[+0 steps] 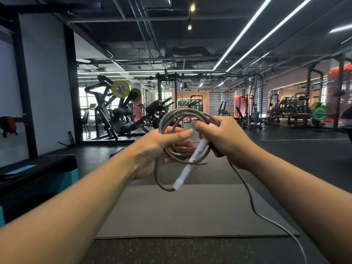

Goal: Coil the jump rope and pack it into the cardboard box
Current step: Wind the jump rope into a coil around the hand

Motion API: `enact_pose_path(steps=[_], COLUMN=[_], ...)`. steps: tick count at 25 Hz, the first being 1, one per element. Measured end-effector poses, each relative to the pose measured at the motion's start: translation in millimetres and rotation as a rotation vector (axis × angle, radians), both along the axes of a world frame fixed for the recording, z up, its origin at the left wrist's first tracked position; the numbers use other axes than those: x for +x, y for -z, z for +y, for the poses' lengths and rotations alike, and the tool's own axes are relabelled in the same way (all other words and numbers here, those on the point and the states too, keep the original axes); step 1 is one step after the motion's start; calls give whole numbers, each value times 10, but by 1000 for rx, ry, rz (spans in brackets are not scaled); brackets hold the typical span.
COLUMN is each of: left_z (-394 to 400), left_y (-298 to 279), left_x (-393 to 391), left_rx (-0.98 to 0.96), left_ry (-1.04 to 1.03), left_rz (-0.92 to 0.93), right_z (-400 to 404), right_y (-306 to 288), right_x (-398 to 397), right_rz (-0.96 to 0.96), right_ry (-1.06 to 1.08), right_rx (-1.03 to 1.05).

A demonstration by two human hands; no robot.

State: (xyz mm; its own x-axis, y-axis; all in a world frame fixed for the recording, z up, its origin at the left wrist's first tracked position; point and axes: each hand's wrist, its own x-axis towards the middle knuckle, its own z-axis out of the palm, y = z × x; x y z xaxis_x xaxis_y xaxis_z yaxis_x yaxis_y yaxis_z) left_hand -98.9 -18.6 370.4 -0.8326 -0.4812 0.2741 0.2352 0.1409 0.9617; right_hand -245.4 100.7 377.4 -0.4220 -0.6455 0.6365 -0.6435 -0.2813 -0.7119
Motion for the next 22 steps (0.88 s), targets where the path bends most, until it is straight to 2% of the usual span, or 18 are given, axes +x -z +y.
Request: enact_pose_path(steps=[2,3,7,11,16,20,22], left_z=[78,112,271,421,455,445,426], left_y=[89,125,252,370,439,461,458], left_x=[-41,-52,-81,-174,-176,-194,-208], left_rx=[82,55,-29,7,112,210,225], left_ry=[107,101,31,-56,-151,-80,-66], left_rz=[70,63,-86,34,183,276,274], right_z=[4,9,41,26,2,43,46], right_y=[-20,-17,31,-1,-31,84,158], right_x=[-5,-5,-7,3,82,88,93], right_rz=[-69,-86,-107,-189,-62,-178,-198], right_ry=[-22,-21,49,0,-15,-107,-132], right_rx=[-10,-3,43,39,68,193,178])
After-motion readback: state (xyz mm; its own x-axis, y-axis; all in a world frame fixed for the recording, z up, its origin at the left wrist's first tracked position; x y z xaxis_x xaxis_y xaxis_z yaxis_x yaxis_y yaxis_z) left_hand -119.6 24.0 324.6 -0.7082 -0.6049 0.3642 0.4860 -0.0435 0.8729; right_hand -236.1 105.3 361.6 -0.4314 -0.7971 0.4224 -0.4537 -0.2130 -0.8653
